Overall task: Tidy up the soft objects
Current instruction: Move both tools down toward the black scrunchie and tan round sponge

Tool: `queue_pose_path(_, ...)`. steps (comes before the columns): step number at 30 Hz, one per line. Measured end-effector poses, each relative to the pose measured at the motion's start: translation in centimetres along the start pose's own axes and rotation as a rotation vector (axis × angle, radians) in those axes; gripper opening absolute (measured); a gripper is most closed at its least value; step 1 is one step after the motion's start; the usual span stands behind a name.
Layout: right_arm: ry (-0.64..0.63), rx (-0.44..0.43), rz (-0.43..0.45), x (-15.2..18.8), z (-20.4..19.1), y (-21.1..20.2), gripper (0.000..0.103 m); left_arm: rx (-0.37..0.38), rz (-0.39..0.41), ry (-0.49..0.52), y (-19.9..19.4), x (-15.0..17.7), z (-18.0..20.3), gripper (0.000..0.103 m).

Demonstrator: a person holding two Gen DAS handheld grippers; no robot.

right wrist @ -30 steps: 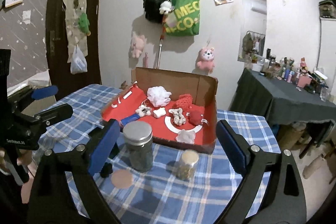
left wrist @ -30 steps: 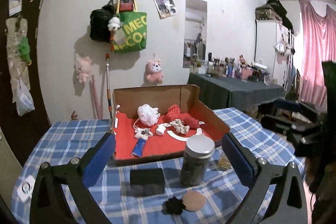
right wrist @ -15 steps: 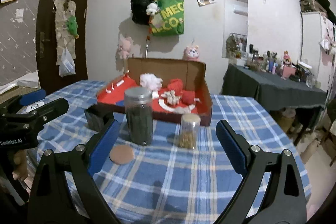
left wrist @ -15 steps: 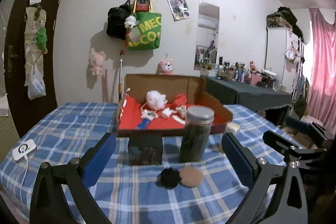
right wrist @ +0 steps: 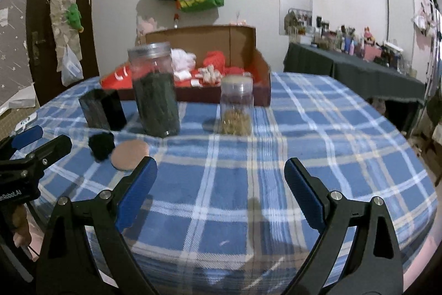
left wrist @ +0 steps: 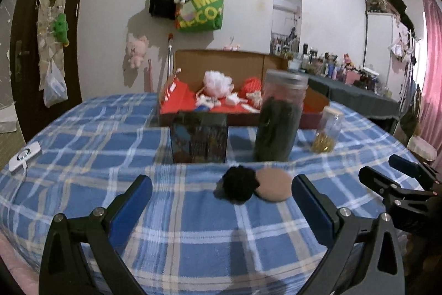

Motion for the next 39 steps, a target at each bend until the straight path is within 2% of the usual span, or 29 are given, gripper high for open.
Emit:
queue_pose_path(10,-0.006,0.004,-0.047,1.6,-0.2,1.5,0.094,-0.019,-0.084,-0.028,2.6,2.7,-0.8,0.103)
queue_pose_path(21,-0.001,-0.035,-0.078,1.8,-0.7,2.4,0.094,-0.013,-0.103,-0.035,3.2,3.0,-1.1,0.103)
queue_pose_path(25,-0.01,-0.101,-0.106,1.3,-1.7,3.1,0.094,0.009,-0.12,-0.031,3.6,2.6,-1.2,0.103)
queue_pose_path(29,-0.032,-0.219,-0.163,0.8,-3.4,4.1,0.094,0.047,-0.145,-0.025,4.2,1.9,-1.3,0.102)
queue_pose_path(32,-0.055,-0.29,-0.211,0.4,-4.5,5.0,0.094,0.078,-0.176,-0.007,4.8,1.5,-1.2,0.091)
queue_pose_path(35,-0.071,-0.372,-0.265,0.2,-5.7,5.8,0.094,0.115,-0.219,0.023,5.6,1.4,-1.0,0.085)
queue_pose_path(39,-0.141,-0.419,-0.315,0.2,-7.4,6.8,0.094,0.165,-0.261,0.035,6.5,1.2,-0.8,0.072)
Point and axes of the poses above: each gripper's, at about its wrist camera, not at the fingertips, and y roughly the way its jaws point, z to its right, x to its underside, the point moved 8 cm from there along y, roughly the way its jaws point, and after that the axes turned 2 degrees about z, right-handed, at the moved point
